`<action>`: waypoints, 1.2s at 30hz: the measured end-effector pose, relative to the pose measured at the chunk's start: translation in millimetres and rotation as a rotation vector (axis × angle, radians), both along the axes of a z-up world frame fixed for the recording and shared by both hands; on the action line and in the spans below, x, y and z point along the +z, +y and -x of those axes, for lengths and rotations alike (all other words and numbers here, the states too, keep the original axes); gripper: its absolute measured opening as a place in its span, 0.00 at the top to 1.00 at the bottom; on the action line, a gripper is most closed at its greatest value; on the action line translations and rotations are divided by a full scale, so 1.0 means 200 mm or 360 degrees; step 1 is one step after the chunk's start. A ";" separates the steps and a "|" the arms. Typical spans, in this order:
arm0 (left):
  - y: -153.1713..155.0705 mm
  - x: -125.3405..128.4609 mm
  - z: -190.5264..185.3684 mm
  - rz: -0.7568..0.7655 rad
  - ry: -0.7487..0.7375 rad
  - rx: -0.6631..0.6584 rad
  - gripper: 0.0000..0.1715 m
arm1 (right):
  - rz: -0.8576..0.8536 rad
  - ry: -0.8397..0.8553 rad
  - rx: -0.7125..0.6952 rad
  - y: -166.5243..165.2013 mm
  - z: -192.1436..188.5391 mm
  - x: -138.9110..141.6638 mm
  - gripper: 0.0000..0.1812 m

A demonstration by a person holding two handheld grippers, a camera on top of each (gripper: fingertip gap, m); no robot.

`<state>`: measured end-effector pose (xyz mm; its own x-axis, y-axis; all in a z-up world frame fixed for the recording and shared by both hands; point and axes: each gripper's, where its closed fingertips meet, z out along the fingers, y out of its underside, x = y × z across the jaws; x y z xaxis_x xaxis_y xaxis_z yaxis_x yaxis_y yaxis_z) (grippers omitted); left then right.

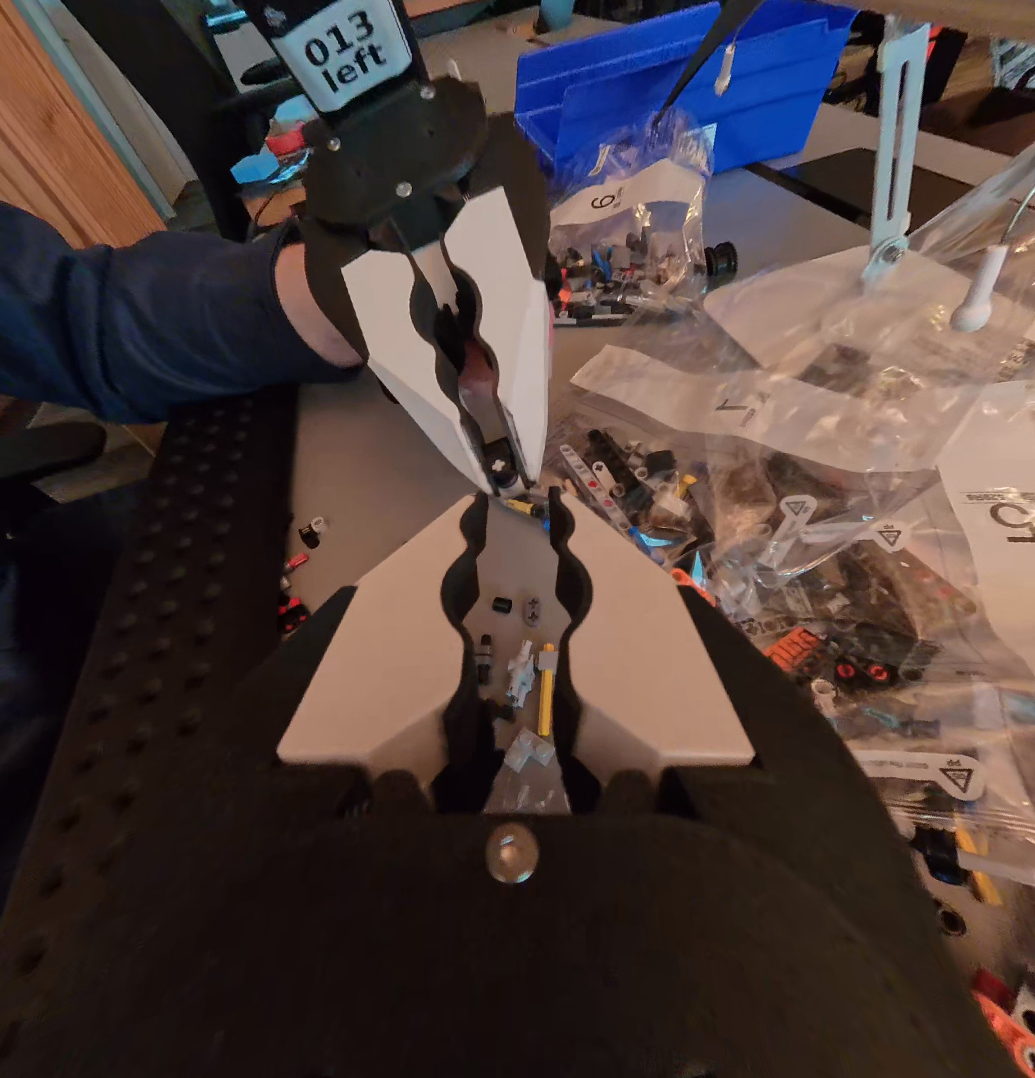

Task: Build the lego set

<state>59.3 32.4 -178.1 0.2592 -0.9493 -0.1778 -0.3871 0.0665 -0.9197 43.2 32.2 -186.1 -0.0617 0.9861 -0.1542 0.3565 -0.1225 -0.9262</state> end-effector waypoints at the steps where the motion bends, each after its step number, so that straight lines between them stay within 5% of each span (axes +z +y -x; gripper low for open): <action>1: 0.01 0.00 0.00 0.0016 -0.0028 0.0010 0.97 | -0.0010 0.0001 -0.0003 0.00 0.00 0.00 0.91; 18: -0.05 0.12 -0.02 0.0283 -0.0452 -0.0191 0.96 | 0.0092 0.0221 0.0118 -0.06 -0.02 0.12 0.97; 36: -0.02 0.08 -0.01 0.0226 -0.0379 -0.0119 0.96 | -0.0055 0.0158 -0.0007 0.00 -0.04 0.10 1.00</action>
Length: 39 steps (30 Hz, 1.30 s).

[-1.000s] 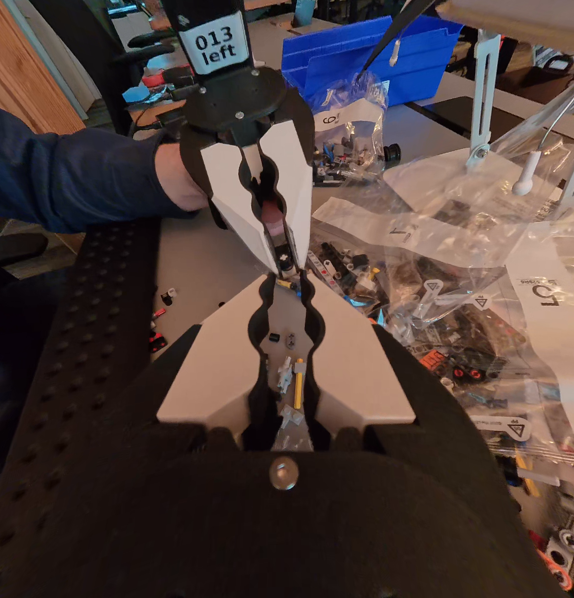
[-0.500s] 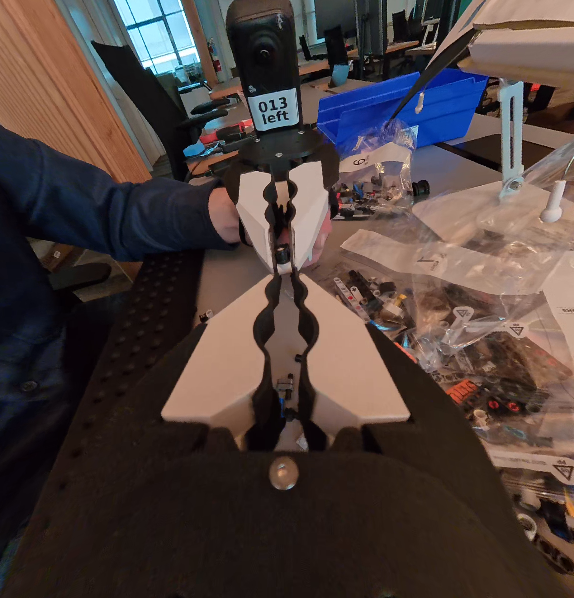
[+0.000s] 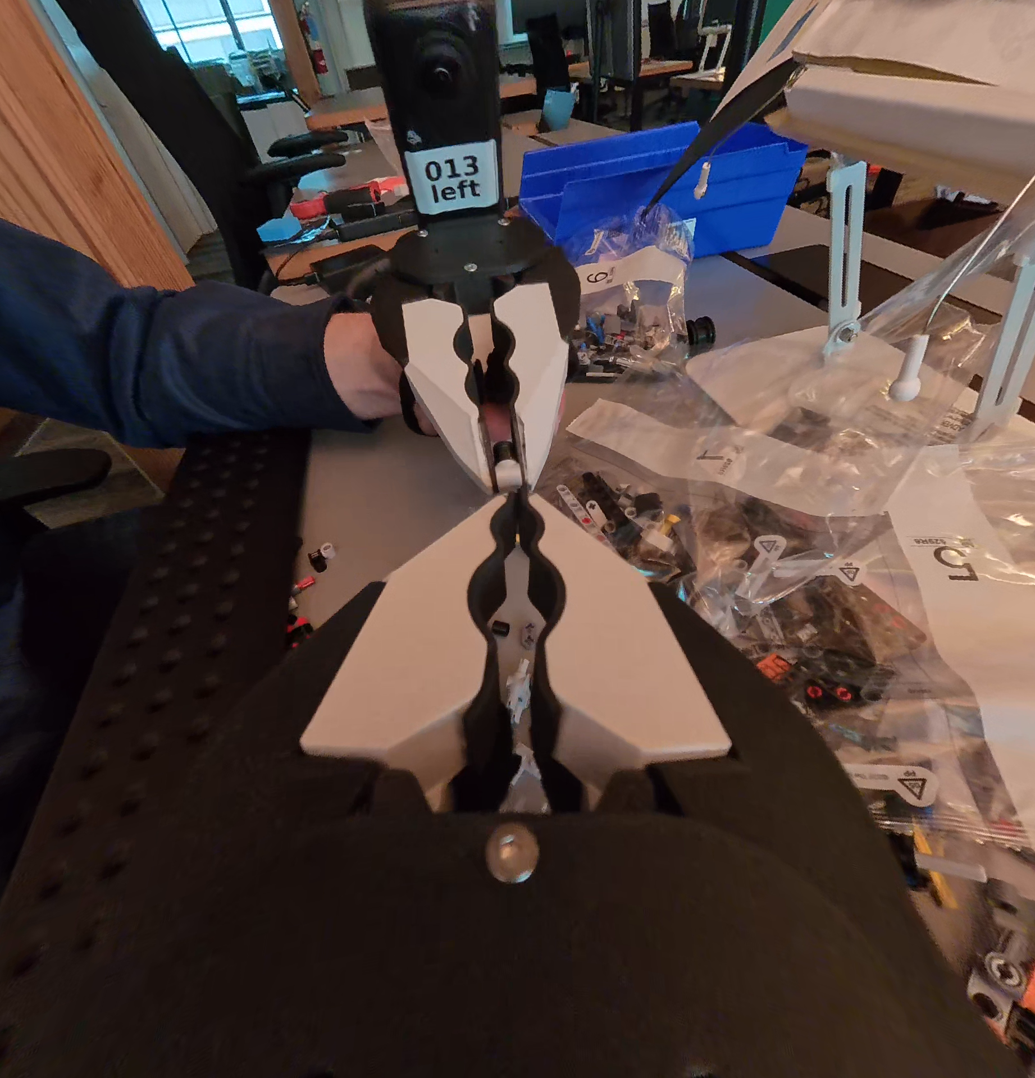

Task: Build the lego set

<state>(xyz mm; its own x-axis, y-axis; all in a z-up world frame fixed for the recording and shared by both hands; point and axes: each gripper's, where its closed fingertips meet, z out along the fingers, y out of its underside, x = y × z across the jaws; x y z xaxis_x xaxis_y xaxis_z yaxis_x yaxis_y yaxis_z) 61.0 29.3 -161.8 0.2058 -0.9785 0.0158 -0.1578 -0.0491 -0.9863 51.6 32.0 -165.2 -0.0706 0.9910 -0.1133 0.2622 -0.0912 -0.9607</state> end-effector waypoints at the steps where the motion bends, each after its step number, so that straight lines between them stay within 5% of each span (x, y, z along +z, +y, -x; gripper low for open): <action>1: 0.00 0.01 0.00 -0.0040 0.0006 0.0012 0.97 | 0.0016 -0.0020 0.0006 0.00 0.00 -0.01 1.00; 20: 0.01 0.02 -0.02 -0.0627 0.0321 0.0200 0.97 | 0.0514 0.0148 0.0226 -0.05 -0.02 0.05 0.94; 39: 0.03 -0.01 -0.03 -0.0913 0.0523 0.0308 0.97 | 0.0577 0.0163 0.0226 -0.04 -0.02 0.05 0.97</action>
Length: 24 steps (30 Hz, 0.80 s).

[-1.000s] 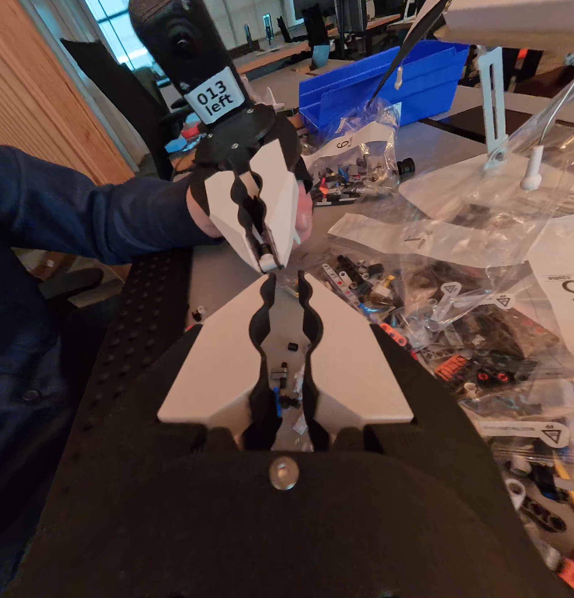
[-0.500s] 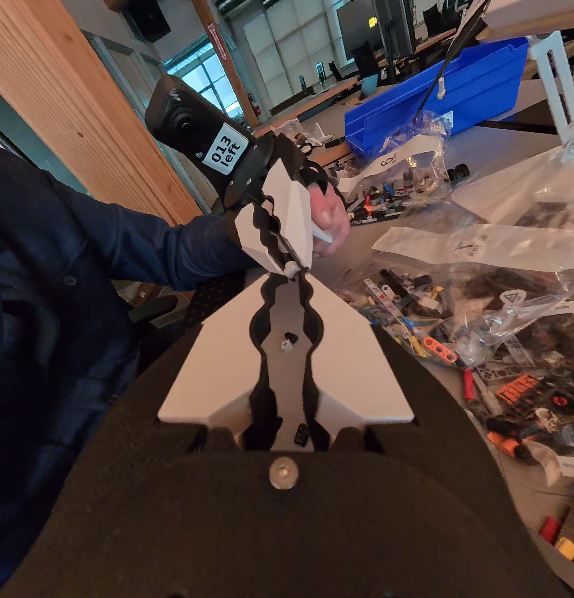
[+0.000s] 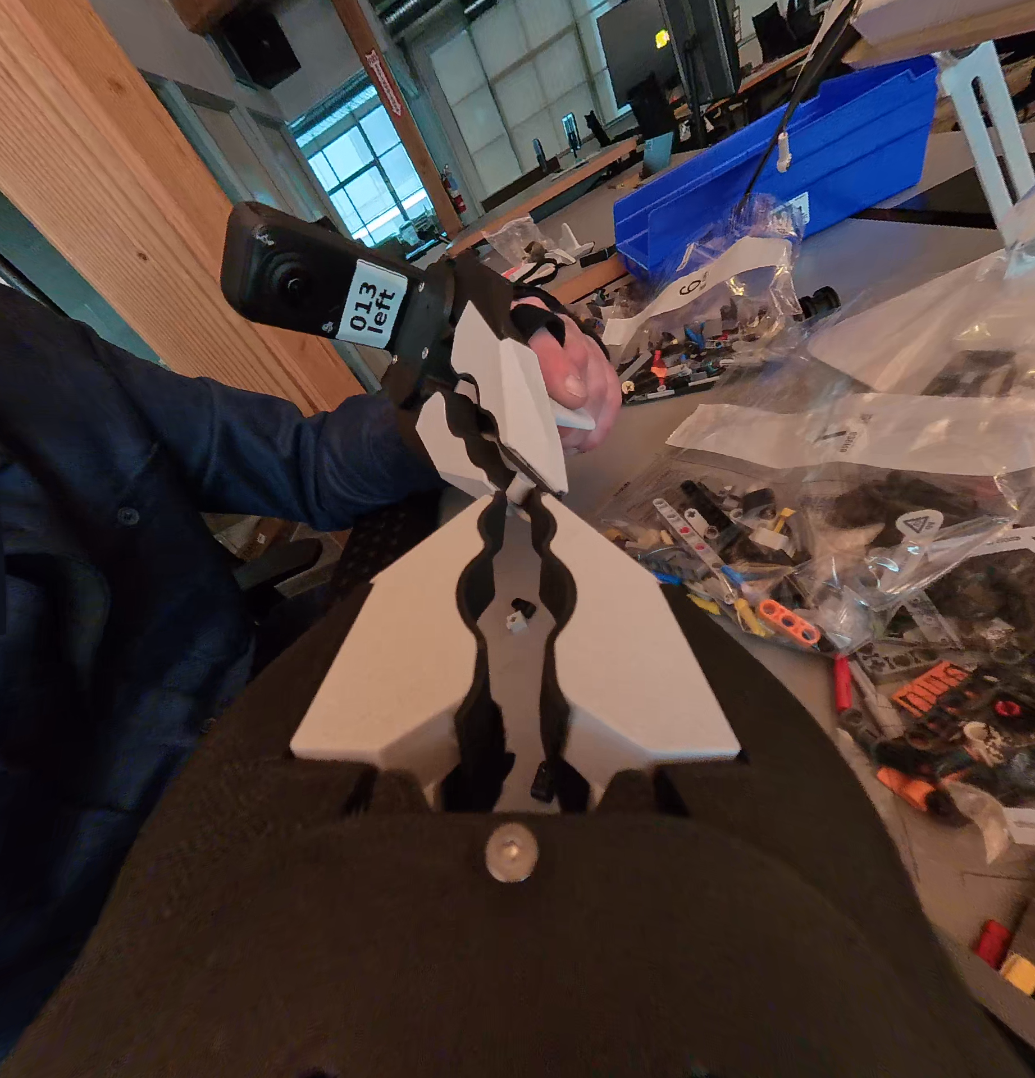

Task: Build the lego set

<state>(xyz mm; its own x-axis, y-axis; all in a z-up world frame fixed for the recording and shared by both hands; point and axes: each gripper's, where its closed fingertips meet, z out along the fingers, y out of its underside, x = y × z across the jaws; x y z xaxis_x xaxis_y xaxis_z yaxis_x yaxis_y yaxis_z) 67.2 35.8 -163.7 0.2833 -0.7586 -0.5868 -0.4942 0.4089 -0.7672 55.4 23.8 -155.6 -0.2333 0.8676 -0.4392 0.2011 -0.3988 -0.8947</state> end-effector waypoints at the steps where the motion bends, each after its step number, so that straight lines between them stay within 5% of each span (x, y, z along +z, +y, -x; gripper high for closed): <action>1: 0.00 0.00 0.00 -0.0010 0.0007 0.0003 0.97 | 0.0004 0.0001 0.0003 0.00 0.00 0.00 0.96; 19: 0.00 -0.03 -0.01 -0.0065 0.0091 0.0032 0.93 | -0.0082 -0.0019 -0.0033 0.01 -0.01 0.01 1.00; 24: 0.02 -0.06 -0.01 0.0067 0.0066 0.0033 0.95 | -0.0309 -0.0060 -0.0100 0.01 0.00 0.00 1.00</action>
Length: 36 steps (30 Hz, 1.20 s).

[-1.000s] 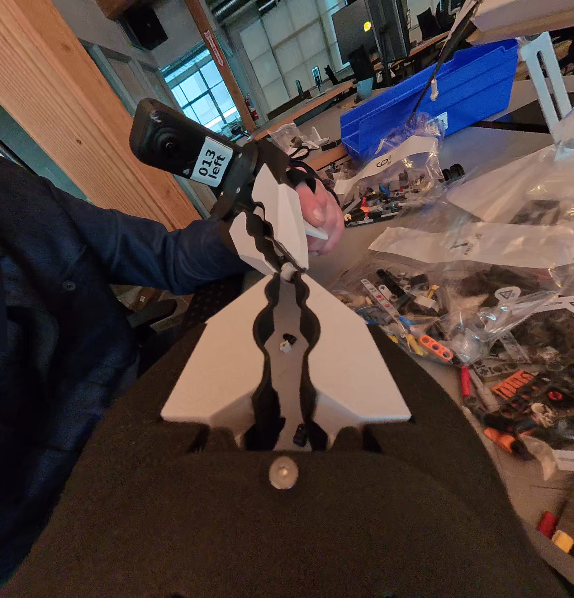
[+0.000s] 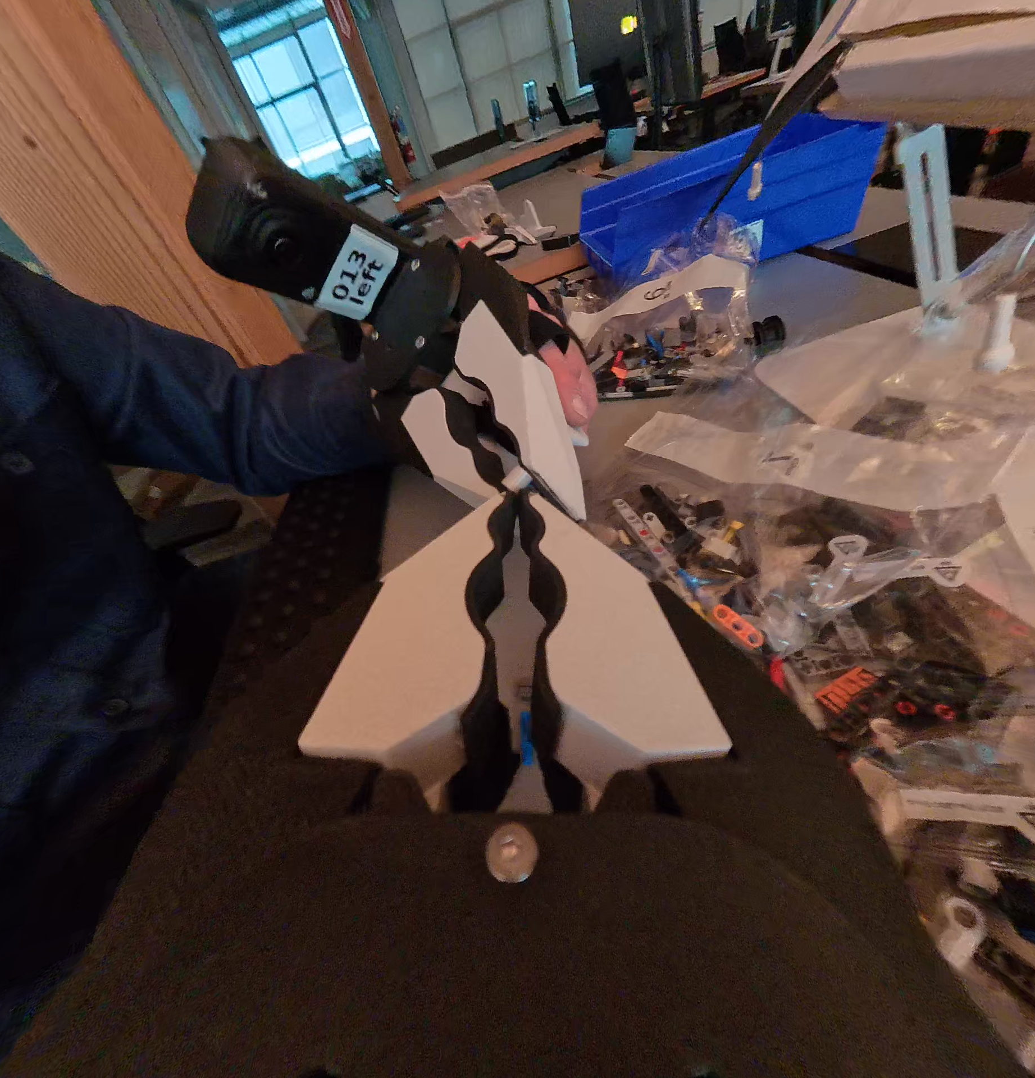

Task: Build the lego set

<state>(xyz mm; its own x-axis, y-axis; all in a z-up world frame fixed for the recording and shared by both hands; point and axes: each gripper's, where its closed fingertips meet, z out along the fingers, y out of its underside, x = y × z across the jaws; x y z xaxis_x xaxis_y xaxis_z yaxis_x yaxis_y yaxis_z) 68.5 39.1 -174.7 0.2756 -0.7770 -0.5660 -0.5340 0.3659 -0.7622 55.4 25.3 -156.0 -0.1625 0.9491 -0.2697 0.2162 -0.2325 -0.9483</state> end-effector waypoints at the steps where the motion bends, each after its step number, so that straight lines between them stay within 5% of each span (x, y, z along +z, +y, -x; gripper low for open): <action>1: 0.01 -0.01 0.00 0.0050 -0.0020 0.0005 0.95 | -0.0062 -0.0018 -0.0039 0.01 0.00 -0.01 1.00; 12: 0.04 -0.03 0.01 0.0454 -0.0218 0.0037 0.96 | -0.0716 -0.0254 -0.0313 0.10 0.00 -0.08 0.98; 36: 0.05 -0.03 0.02 0.0766 -0.0395 0.0013 0.96 | -0.0859 -0.0365 -0.0303 0.09 0.02 -0.14 0.97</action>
